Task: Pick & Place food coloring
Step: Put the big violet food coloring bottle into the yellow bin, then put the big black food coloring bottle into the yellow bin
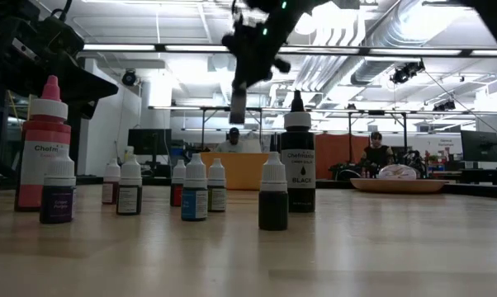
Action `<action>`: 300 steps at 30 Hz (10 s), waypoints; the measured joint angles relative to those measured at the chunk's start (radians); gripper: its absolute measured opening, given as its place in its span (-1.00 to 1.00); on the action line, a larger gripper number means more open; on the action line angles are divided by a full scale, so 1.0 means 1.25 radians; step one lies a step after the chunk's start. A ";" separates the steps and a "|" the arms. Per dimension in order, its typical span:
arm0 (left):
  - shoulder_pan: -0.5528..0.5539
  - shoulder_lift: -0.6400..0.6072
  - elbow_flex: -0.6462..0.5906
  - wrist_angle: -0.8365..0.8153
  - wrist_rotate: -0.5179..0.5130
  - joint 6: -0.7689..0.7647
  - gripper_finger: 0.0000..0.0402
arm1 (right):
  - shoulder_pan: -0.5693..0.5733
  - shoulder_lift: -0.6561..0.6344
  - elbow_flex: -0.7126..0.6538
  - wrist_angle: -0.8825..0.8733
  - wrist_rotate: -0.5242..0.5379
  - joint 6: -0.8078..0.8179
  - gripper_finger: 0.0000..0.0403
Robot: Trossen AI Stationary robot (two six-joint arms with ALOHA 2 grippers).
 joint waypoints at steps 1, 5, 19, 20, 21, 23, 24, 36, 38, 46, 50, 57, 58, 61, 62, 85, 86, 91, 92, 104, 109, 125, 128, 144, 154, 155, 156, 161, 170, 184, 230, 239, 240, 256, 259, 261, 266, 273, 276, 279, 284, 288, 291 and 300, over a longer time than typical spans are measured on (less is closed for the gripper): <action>0.000 0.000 0.000 0.000 0.000 0.000 -1.00 | -0.011 0.015 0.007 0.000 -0.001 0.017 -0.44; 0.000 0.000 0.000 0.000 0.000 0.000 -1.00 | -0.046 0.052 0.014 -0.004 0.001 0.087 -0.44; 0.000 0.000 0.000 0.000 0.000 0.000 -1.00 | -0.142 0.078 0.013 -0.077 -0.004 0.129 -0.44; 0.000 0.000 0.000 0.000 0.000 0.000 -1.00 | -0.148 0.078 0.013 -0.080 -0.012 0.127 -0.44; 0.000 0.000 0.000 0.000 0.000 0.000 -1.00 | -0.152 0.081 0.013 -0.079 -0.012 0.124 -0.44; 0.000 0.000 0.000 0.000 0.000 0.000 -1.00 | -0.159 0.084 0.013 -0.083 -0.020 0.111 -0.44; 0.000 0.000 0.000 0.000 0.000 0.000 -1.00 | -0.162 0.086 0.013 -0.086 -0.029 0.108 -0.44; 0.000 0.000 0.000 0.000 -0.002 0.000 -1.00 | -0.162 0.114 -0.001 -0.071 -0.085 0.081 -0.44; 0.000 0.000 0.000 0.000 -0.002 0.000 -1.00 | -0.166 0.113 -0.026 -0.044 -0.093 0.092 -0.44; 0.000 0.000 0.000 0.000 -0.001 0.000 -1.00 | -0.172 0.112 -0.107 -0.009 -0.119 0.115 -0.44; 0.000 0.000 0.000 0.000 -0.001 0.000 -1.00 | -0.172 0.111 -0.108 0.005 -0.114 0.110 -0.44; 0.000 0.000 0.000 0.000 0.000 0.000 -1.00 | -0.173 0.110 -0.108 0.019 -0.098 0.111 -0.43; 0.000 0.000 0.000 0.000 0.000 0.000 -1.00 | -0.173 0.110 -0.108 0.019 -0.098 0.111 -0.40; 0.000 0.000 0.000 0.000 0.000 0.000 -1.00 | -0.173 0.110 -0.108 0.019 -0.097 0.119 -0.22; 0.000 0.000 0.000 0.000 0.000 0.000 -1.00 | -0.173 0.110 -0.108 0.020 -0.098 0.124 -0.17; 0.000 0.000 0.000 0.000 0.000 0.000 -1.00 | -0.146 -0.037 -0.103 0.018 -0.139 0.000 -0.04; 0.000 0.000 0.000 0.000 0.000 0.000 -1.00 | -0.139 -0.054 -0.103 0.014 -0.151 -0.005 -0.04; 0.000 0.000 0.000 0.000 0.000 0.000 -1.00 | -0.095 -0.124 -0.103 -0.003 -0.201 -0.024 -0.03; 0.000 0.000 0.000 0.000 0.000 0.000 -1.00 | -0.086 -0.139 -0.103 -0.007 -0.207 -0.024 -0.03; 0.000 0.000 0.000 0.000 0.000 0.000 -1.00 | 0.060 -0.265 -0.103 -0.129 -0.214 -0.066 -0.03; 0.000 0.000 0.000 0.000 0.000 0.000 -1.00 | 0.100 -0.300 -0.106 -0.278 -0.163 -0.047 -0.03; 0.000 0.000 0.000 0.000 0.000 0.000 -1.00 | 0.239 -0.525 -0.449 -0.247 -0.219 0.071 -0.03; 0.000 0.000 0.000 0.000 0.000 0.000 -1.00 | 0.283 -0.607 -0.588 -0.148 -0.234 0.130 -0.03; 0.000 0.000 0.000 0.000 0.000 0.000 -1.00 | 0.490 -0.660 -1.067 0.468 -0.216 0.312 -0.03; 0.000 0.000 0.000 0.000 0.000 0.000 -1.00 | 0.525 -0.460 -1.108 0.746 -0.088 0.237 -0.03; 0.000 0.000 0.000 0.000 0.000 0.000 -1.00 | 0.528 -0.436 -1.108 0.789 -0.078 0.213 -0.03; 0.000 0.000 0.000 0.000 0.000 0.000 -1.00 | 0.531 -0.411 -1.108 0.833 -0.072 0.186 -0.03; 0.000 0.000 0.000 0.000 0.000 0.000 -1.00 | 0.549 -0.292 -1.101 1.009 -0.072 0.076 -0.03; 0.000 0.000 0.000 0.000 0.000 0.000 -1.00 | 0.553 -0.207 -1.067 1.096 0.017 0.009 -0.03; 0.000 0.000 0.000 0.000 0.000 0.000 -1.00 | 0.553 -0.206 -1.067 1.161 0.028 0.002 -0.03; 0.000 0.000 0.000 0.000 0.000 0.000 -1.00 | 0.512 -0.201 -1.009 1.081 -0.012 0.026 -0.32; 0.000 0.000 0.000 0.000 0.000 0.000 -1.00 | 0.507 -0.202 -1.004 1.055 -0.010 0.049 -0.41; 0.000 0.000 0.000 0.000 0.000 0.000 -1.00 | 0.507 -0.202 -1.003 1.054 -0.009 0.058 -0.43; 0.000 0.000 0.000 0.000 0.000 0.000 -1.00 | 0.509 -0.202 -0.995 1.041 0.029 0.089 -0.46; 0.000 0.000 0.000 0.000 0.000 0.000 -1.00 | 0.508 -0.200 -0.974 1.024 0.034 0.079 -0.46; 0.000 0.000 0.000 0.000 0.000 0.000 -1.00 | 0.508 -0.199 -0.952 1.009 0.043 0.073 -0.46; 0.000 0.000 0.000 0.000 0.000 0.000 -1.00 | 0.502 -0.200 -0.894 0.967 0.058 0.049 -0.46; 0.000 0.000 0.000 0.000 0.000 0.000 -1.00 | 0.475 -0.200 -0.784 0.911 0.086 0.000 -0.46; 0.000 0.000 0.000 0.000 0.000 0.000 -1.00 | 0.459 -0.203 -0.714 0.847 0.143 -0.035 -0.46; 0.000 0.000 0.000 0.000 0.000 0.000 -1.00 | 0.436 -0.204 -0.641 0.784 0.197 -0.093 -0.46; 0.000 0.000 0.000 0.000 0.000 0.000 -1.00 | 0.382 -0.205 -0.532 0.693 0.251 -0.129 -0.47; 0.000 0.000 0.000 0.000 0.000 0.000 -1.00 | 0.328 -0.205 -0.488 0.642 0.286 -0.108 -0.47; 0.000 0.000 0.000 0.000 0.000 0.000 -1.00 | 0.279 -0.205 -0.480 0.632 0.291 -0.054 -0.47; 0.000 0.000 0.000 0.000 0.000 0.000 -1.00 | 0.148 -0.186 -0.480 0.603 0.256 -0.004 -0.47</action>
